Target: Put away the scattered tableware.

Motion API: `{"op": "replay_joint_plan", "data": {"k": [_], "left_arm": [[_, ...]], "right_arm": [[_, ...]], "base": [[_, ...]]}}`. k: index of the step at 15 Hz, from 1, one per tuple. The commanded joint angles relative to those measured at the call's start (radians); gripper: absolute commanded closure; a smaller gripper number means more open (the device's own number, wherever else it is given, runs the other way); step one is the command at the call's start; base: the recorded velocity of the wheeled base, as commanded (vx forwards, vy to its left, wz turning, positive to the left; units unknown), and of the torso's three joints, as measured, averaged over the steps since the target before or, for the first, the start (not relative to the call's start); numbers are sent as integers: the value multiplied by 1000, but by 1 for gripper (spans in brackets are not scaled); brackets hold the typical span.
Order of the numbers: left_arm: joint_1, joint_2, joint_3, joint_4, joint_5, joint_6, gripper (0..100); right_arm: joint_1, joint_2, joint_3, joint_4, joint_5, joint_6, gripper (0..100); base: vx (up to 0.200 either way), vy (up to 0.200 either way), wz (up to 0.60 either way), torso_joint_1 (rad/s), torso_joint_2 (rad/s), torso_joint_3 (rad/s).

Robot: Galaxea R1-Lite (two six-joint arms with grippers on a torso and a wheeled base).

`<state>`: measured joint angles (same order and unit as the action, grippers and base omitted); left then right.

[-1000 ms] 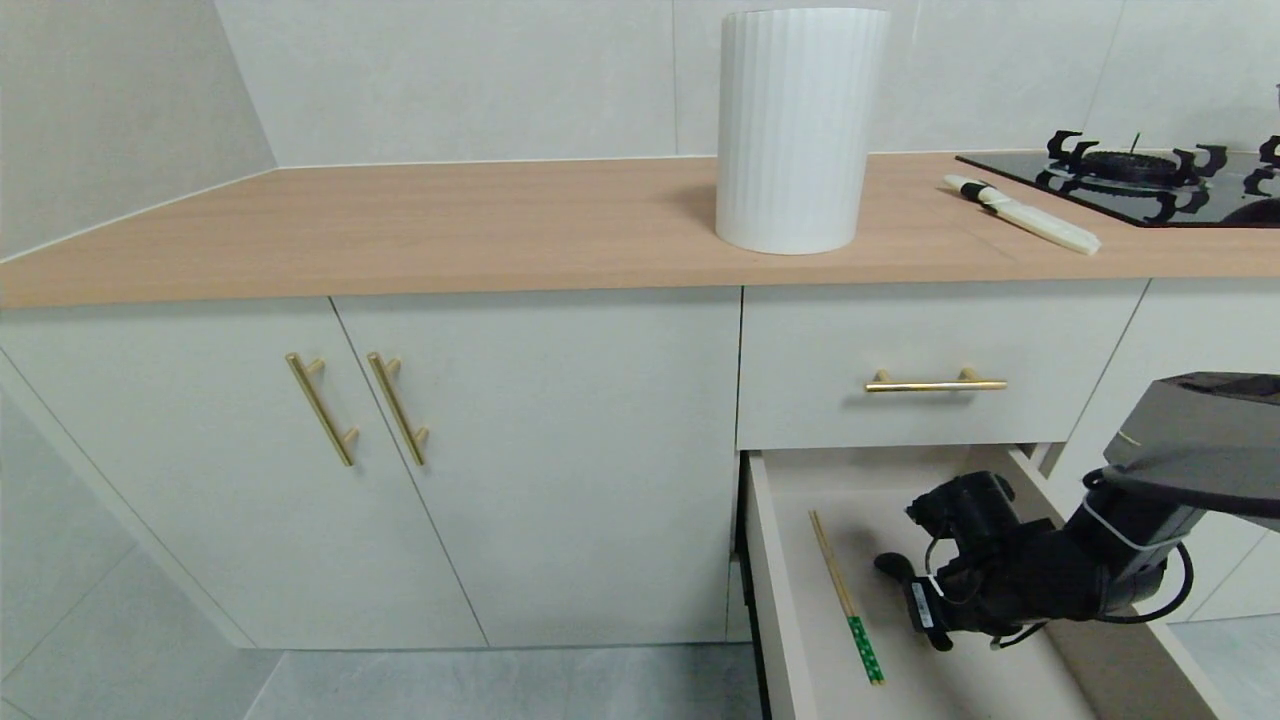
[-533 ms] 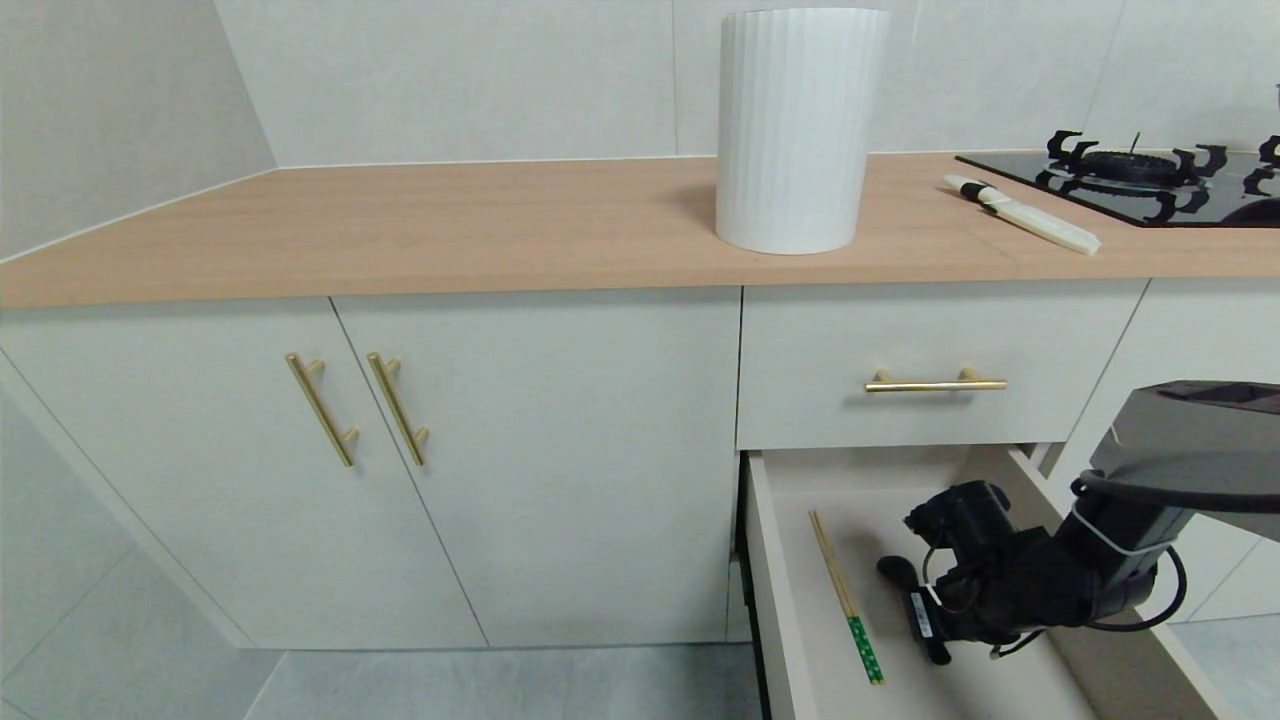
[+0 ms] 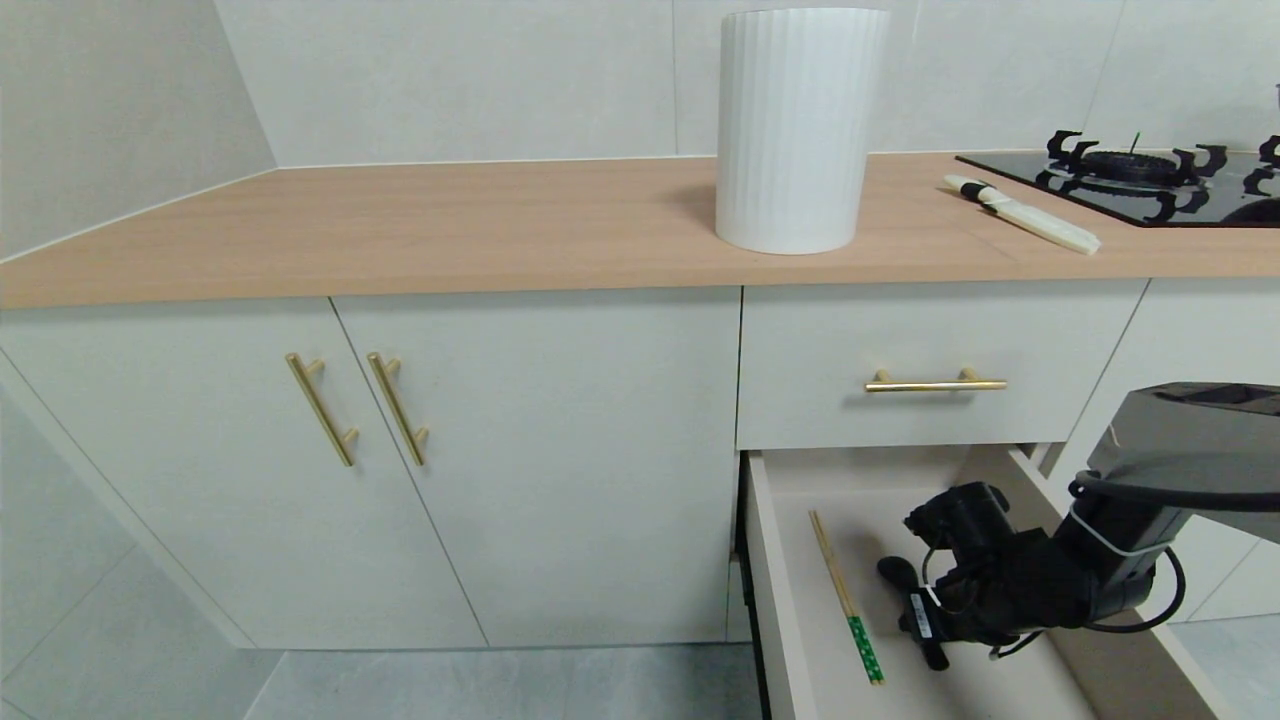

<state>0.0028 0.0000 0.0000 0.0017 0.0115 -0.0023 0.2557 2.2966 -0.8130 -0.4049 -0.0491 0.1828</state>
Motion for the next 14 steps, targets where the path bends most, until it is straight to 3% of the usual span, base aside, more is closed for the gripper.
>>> {"op": "replay_joint_plan", "data": {"k": [1,8,12,14], "left_arm": [[0,0,0,0,1,1,0],[0,0,0,0,1,-1,0],[0,0,0,0,1,-1,0],[0,0,0,0,1,1,0]], "right_arm": [[0,0,0,0,0,0,0],[2,-83,26,5,2,6,0],[-1,-361,109,21,5,4,0],[-1,-508,109,112,9,3,0]], "base": [[0,0,0,0,0,0],[0,0,0,0,0,0],[0,0,0,0,0,0],[0,0,0,0,0,0]]}}
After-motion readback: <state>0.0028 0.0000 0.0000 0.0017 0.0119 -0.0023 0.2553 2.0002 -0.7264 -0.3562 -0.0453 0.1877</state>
